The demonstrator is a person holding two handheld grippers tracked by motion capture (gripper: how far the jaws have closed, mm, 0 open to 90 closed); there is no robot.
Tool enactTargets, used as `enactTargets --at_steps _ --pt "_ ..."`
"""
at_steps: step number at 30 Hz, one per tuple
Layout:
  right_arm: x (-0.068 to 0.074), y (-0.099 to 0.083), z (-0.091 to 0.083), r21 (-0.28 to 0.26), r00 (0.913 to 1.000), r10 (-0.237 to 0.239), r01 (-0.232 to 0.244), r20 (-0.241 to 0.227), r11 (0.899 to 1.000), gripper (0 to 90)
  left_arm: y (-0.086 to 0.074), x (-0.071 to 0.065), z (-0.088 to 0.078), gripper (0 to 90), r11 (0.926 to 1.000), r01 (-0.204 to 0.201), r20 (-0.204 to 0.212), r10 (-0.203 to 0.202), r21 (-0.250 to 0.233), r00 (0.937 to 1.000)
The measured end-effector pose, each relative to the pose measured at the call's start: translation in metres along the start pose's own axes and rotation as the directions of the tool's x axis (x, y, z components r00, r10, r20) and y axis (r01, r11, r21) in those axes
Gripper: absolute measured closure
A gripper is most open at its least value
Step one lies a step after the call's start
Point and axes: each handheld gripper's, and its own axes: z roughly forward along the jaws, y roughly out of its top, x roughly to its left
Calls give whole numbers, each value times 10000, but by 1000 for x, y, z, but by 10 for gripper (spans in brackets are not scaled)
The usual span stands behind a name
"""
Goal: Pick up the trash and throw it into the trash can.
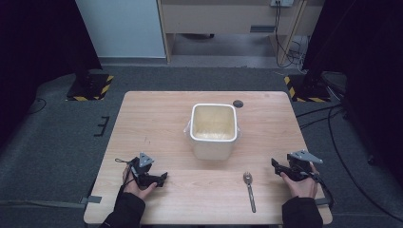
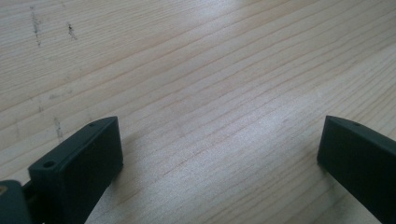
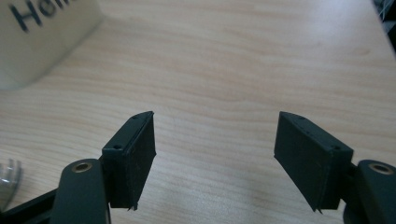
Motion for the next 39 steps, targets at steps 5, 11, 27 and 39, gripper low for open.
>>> enactTargets --at_steps 5,11,27,39 --pt "4 8 -13 -183 9997 -192 190 -125 9997 300 0 0 0 0 10000 4 0 -4 -1 10000" --pt "10 17 -22 -320 9993 -180 170 -334 9993 301 0 0 0 0 10000 1 0 -1 1 10000" --pt "35 29 -49 -639 9955 -357 302 -876 9975 300 0 0 0 0 10000 2 1 -2 0 10000" --pt "52 25 -54 -566 9930 -431 370 -1102 9977 317 0 0 0 0 10000 2 0 -2 0 10000"
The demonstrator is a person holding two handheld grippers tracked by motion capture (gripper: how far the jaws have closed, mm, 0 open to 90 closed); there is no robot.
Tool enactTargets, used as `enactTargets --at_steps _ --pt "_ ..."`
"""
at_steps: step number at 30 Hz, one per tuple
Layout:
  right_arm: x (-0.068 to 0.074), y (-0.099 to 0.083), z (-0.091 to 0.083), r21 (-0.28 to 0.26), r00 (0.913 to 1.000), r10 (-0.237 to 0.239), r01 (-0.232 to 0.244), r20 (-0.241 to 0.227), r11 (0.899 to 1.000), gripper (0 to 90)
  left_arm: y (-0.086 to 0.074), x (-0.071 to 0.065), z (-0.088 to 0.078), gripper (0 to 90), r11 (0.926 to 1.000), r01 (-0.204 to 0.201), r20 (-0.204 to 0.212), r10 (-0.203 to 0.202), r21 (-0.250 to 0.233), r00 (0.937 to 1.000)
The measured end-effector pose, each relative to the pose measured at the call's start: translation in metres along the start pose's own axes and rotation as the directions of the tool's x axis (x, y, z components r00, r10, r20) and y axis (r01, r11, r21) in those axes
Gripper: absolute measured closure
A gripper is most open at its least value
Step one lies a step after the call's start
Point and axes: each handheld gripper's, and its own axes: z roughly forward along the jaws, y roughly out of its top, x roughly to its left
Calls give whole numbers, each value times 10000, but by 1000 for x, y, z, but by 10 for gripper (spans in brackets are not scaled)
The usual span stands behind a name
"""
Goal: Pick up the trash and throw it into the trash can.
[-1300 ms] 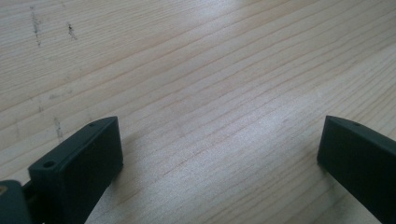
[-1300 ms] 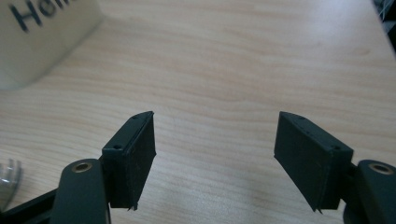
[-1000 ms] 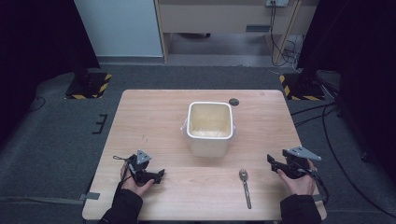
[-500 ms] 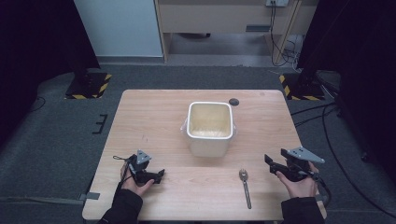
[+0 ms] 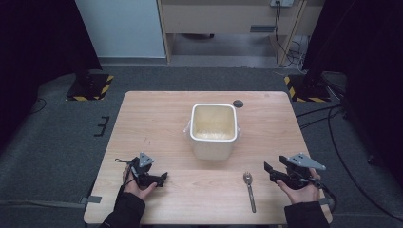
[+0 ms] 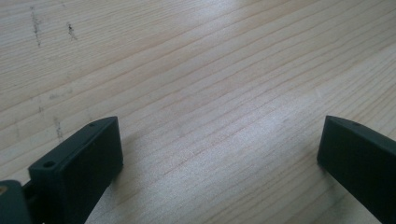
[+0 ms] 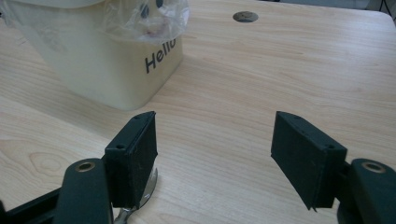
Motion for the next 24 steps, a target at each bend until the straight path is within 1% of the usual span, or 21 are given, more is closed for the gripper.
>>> enactTargets --at_steps 1,3,4,5,6,9,12,15,16,20,22,24 --pt "2 -2 2 108 10000 -82 82 -44 9999 318 0 0 0 0 10000 -2 -1 2 3 10000" --pt "4 -3 3 159 9999 -85 86 -57 9998 318 0 0 0 0 10000 0 0 0 0 10000" --pt "10 -8 8 346 9996 -242 246 -127 9991 319 0 0 0 0 10000 2 0 -2 -1 10000" --pt "10 -8 8 346 9996 -242 246 -127 9991 319 0 0 0 0 10000 2 0 -2 -1 10000" --pt "16 -13 14 580 9989 -343 360 -308 9977 319 0 0 0 0 10000 -1 0 1 1 10000" --pt "24 -20 20 783 9975 -461 502 -532 9957 321 0 0 0 0 10000 0 -3 0 0 10000" --pt "32 -28 23 974 9956 -595 664 -719 9930 332 0 0 0 0 10000 -2 0 2 3 10000" --pt "38 -37 24 1212 9945 -596 698 -857 9902 341 0 0 0 0 10000 -2 -2 2 1 10000" --pt "40 -39 25 1285 9934 -716 828 -895 9883 345 0 0 0 0 10000 -5 -2 5 3 10000" --pt "45 -44 29 1508 9921 -621 783 -1092 9855 361 0 0 0 0 10000 1 -2 -1 -2 10000" --pt "48 -46 32 1812 9928 -511 703 -1084 9809 392 0 0 0 0 10000 2 -1 -2 -2 10000" --pt "49 -49 33 1909 9929 -520 718 -1070 9790 422 0 0 0 0 10000 -2 -2 2 2 10000"
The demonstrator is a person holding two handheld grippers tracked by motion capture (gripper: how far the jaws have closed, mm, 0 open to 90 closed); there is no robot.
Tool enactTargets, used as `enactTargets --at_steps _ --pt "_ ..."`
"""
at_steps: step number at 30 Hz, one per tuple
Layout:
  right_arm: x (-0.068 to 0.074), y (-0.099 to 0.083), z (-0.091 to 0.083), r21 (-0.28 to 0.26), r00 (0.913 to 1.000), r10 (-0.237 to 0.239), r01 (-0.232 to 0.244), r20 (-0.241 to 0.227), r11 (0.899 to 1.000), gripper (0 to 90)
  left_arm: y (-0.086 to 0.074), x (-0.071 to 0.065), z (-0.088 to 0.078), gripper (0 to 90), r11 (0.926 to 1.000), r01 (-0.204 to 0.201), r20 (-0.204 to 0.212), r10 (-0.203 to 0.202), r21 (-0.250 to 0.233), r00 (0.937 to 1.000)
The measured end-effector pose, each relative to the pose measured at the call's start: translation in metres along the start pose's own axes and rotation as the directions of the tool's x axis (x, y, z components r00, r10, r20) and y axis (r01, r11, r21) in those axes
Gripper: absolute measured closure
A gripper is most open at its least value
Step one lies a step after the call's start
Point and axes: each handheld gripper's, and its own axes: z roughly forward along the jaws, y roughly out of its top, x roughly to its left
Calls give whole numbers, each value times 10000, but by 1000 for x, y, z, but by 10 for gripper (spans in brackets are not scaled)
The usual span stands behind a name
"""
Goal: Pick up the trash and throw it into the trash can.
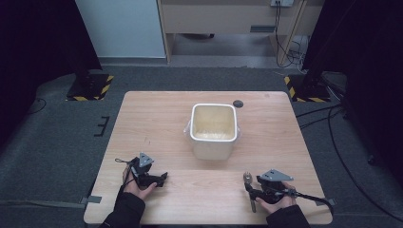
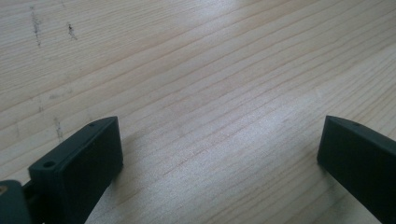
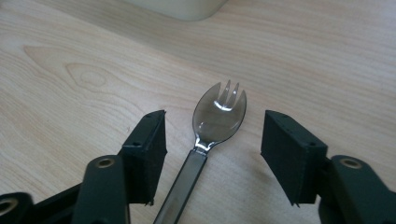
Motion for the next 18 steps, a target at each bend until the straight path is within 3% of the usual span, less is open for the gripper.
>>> enactTargets --at_steps 6,10,11,18 --pt "4 -5 5 608 9999 -163 159 52 9980 512 0 0 0 0 10000 0 0 0 -2 10000" --pt "4 -6 6 631 9994 -339 331 115 9975 566 0 0 0 0 10000 1 -1 -1 -3 10000" --pt "4 -6 5 644 9988 -448 435 184 9970 624 0 0 0 0 10000 -3 -2 3 0 10000" --pt "2 -5 4 776 9973 -724 714 104 9944 795 0 0 0 0 10000 -2 0 2 0 10000"
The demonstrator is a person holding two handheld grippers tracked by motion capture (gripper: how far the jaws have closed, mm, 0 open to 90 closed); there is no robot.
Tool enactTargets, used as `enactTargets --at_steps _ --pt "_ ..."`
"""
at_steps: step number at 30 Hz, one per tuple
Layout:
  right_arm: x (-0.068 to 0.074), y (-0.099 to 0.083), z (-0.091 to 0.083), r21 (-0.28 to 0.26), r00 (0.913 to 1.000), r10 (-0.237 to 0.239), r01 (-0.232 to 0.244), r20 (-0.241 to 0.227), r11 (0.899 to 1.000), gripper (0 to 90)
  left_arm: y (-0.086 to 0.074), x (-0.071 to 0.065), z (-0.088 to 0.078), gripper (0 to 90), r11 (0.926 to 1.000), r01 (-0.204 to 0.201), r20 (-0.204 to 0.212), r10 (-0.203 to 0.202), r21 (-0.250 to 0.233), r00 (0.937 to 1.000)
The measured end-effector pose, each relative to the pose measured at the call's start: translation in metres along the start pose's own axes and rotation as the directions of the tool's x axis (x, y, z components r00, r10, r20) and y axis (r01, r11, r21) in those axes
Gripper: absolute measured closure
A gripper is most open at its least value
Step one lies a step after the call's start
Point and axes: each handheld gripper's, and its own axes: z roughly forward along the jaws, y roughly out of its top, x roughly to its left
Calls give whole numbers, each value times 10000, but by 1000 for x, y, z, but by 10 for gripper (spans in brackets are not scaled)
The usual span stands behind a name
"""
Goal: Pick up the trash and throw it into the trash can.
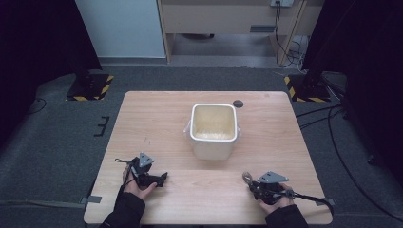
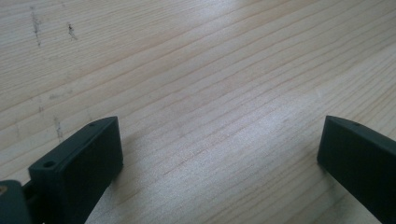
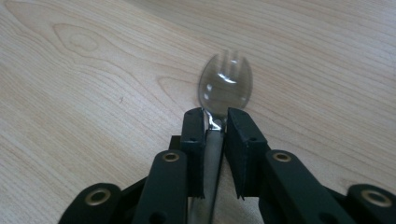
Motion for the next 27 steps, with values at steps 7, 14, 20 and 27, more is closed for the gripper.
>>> enactTargets --at_steps 7,14,20,27 --pt "-4 4 -5 -565 10000 16 -19 -60 9984 798 0 0 0 0 10000 2 -2 -2 -4 10000" --pt "-11 9 -13 -1343 10000 18 -11 51 9909 797 0 0 0 0 10000 2 -1 -2 -2 10000" --pt "-16 13 -20 -2036 9997 168 -123 204 9790 797 0 0 0 0 10000 3 -1 -3 -2 10000" --pt "-22 19 -28 -2761 9987 507 -486 4 9599 797 0 0 0 0 10000 3 -1 -3 -1 10000"
